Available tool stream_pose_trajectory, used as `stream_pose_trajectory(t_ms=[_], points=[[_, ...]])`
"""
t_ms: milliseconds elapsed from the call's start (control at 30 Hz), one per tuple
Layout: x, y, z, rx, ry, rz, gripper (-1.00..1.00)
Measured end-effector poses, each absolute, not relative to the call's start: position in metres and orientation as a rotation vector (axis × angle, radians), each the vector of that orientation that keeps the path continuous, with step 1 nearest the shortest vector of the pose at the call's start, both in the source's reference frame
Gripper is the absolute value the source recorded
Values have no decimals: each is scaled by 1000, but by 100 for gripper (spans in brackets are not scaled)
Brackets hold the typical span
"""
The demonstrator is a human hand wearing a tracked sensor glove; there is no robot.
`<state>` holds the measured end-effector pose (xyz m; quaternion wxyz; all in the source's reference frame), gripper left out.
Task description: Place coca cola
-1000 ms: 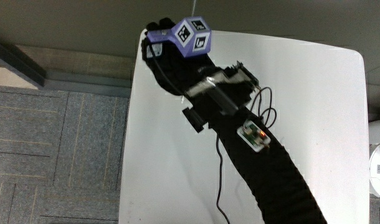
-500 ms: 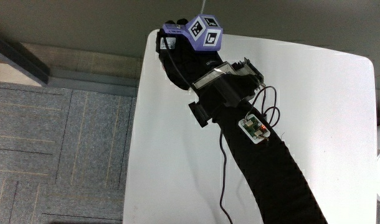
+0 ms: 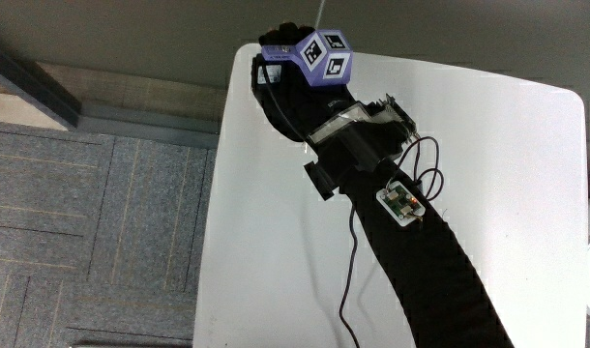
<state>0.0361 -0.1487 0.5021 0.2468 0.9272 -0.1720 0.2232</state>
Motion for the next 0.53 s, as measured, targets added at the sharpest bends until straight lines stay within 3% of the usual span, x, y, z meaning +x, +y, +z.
stream_pose_trajectory(t_ms=[167,533], points=[[36,-144,506,2548,-483,605,-100],[44,-136,520,2547,-516,629,-100]])
